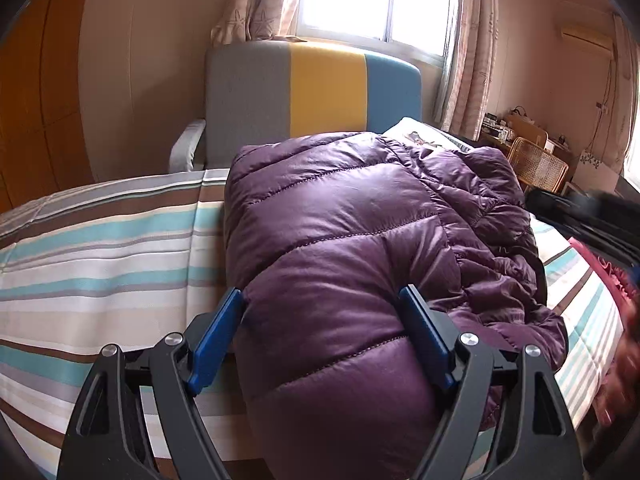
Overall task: Fold large clothes
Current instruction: 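Press and square the folded jacket bundle with both grippers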
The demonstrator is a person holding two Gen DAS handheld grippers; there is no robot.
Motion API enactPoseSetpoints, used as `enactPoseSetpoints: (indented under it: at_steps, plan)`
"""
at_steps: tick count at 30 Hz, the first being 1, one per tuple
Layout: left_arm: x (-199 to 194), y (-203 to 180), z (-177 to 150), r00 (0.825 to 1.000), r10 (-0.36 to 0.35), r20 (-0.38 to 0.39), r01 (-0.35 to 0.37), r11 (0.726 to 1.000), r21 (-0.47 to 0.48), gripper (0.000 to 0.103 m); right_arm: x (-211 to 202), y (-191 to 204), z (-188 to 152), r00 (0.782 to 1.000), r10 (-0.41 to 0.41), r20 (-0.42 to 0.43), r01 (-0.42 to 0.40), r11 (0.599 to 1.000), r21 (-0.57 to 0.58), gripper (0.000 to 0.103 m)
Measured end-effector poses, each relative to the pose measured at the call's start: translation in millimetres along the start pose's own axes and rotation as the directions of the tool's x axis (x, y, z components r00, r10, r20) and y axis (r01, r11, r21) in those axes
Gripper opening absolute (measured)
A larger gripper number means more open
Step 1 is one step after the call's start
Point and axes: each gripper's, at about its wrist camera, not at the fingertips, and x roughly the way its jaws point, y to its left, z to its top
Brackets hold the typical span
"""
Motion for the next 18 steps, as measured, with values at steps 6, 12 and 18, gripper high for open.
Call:
enactPoseSetpoints:
  at_steps: [6,12,18]
  plan:
    - [6.1,-1.4,-0.2,1.000,-0.007,-0.017,0.007,1.000,-0.005,0.082,64.0,-31.2,5.7,0.990,-0.121,-0.074,0.122,0.993,0.009,0.021]
    - [15.5,-4.0,-1.5,1.000,-0.016,-0.015,0.016,1.000,0.002,0.086,102.3,-45.5,-13.0,0.984,-0.129,-0.121,0.132,0.991,0.012,0.021]
    - [9.9,6.9,22.5,0.996,-0.078,-0.031,0.075,0.991,-0.110,0.086,102.7,-50.5,-16.5,0.986,-0.114,-0.120,0.120,0.992,0.044,0.021]
